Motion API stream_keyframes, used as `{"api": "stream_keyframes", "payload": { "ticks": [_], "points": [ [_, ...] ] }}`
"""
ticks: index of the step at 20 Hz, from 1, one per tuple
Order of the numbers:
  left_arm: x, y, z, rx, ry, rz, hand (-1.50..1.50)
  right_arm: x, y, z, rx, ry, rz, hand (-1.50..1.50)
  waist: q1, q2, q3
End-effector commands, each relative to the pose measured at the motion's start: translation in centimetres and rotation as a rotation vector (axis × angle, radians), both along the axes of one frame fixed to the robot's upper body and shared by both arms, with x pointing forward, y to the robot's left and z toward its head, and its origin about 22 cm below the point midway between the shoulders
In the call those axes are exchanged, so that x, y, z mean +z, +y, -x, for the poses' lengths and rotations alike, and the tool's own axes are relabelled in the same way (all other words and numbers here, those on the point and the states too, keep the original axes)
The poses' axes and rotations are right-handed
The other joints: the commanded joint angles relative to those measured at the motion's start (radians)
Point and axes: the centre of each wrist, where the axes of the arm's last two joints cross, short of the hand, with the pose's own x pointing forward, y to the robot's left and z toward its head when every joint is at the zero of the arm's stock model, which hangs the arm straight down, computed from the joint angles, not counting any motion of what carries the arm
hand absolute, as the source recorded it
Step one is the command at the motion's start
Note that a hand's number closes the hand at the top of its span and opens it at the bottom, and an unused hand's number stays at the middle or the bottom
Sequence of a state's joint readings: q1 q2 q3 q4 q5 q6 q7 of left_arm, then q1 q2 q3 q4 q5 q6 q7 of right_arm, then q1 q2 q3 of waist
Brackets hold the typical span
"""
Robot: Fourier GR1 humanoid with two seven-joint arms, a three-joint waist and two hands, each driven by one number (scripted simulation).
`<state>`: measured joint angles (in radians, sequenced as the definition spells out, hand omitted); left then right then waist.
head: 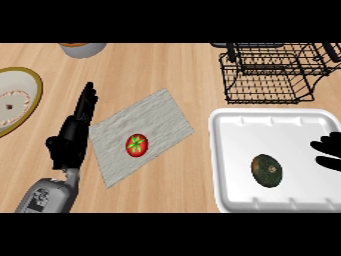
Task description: Pick the squash from the tray and place it in the tiered basket
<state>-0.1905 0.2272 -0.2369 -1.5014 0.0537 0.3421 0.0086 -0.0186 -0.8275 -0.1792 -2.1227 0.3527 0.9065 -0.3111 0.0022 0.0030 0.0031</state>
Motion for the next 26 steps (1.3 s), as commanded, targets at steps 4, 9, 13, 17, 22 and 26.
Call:
{"api": "stream_keyframes", "payload": {
  "ticks": [4,9,13,17,22,26],
  "points": [
    [0.2,0.2,0.5,-0.016,0.013,0.004,0.00,-3.6,-1.6,-1.2,0.115,-0.010,0.091,-1.50,0.004,-0.002,-0.001],
    [-0.1,-1.7,0.5,-0.001,0.005,0.020,0.00,-4.0,-2.1,-1.8,0.129,-0.045,0.099,-1.50,0.000,-0.003,-0.003],
    [-0.8,-0.4,0.7,-0.013,-0.005,0.011,0.00,-6.8,-2.9,-2.0,0.197,-0.087,0.110,-1.50,0.003,-0.001,-0.002],
    [0.1,-1.7,0.2,-0.001,-0.005,-0.008,0.00,-7.8,-1.0,-2.4,0.234,-0.137,0.137,-1.50,0.004,-0.002,-0.003],
    [1.3,-2.2,0.9,0.013,-0.002,0.018,0.00,-9.0,-3.0,-2.4,0.141,-0.172,0.124,-1.50,-0.003,-0.004,-0.003],
    [-0.1,-1.5,1.2,0.000,0.006,-0.004,0.00,-9.1,-0.6,-3.5,0.098,-0.167,0.129,-1.50,-0.001,-0.003,-0.003]
  ]
}}
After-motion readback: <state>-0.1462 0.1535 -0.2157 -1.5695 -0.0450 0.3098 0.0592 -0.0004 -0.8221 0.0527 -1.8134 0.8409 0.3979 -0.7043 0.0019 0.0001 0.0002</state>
